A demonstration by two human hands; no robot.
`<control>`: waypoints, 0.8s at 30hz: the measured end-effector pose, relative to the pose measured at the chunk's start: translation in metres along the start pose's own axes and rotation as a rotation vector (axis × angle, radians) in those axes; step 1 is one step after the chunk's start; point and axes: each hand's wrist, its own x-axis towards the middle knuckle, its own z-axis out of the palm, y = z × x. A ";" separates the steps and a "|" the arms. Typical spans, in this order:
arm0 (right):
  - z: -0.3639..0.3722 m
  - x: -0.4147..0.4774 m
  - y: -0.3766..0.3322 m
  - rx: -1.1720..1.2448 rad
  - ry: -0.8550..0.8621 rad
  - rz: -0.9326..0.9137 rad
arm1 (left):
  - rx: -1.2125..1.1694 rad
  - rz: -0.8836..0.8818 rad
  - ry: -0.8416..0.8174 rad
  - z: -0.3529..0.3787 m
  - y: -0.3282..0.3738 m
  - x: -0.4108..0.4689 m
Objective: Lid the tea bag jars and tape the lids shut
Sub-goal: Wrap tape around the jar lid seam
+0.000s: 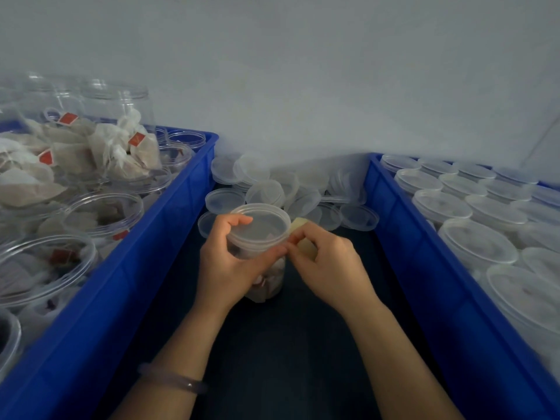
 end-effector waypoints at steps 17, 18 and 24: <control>-0.041 0.007 -0.004 0.087 -0.130 0.006 | -0.189 -0.120 -0.247 -0.014 0.009 0.007; -0.040 0.006 -0.004 0.099 -0.119 0.009 | -0.216 -0.132 -0.253 -0.014 0.008 0.006; -0.035 0.008 -0.001 0.150 -0.321 0.124 | -0.361 -0.208 -0.361 -0.016 0.001 0.001</control>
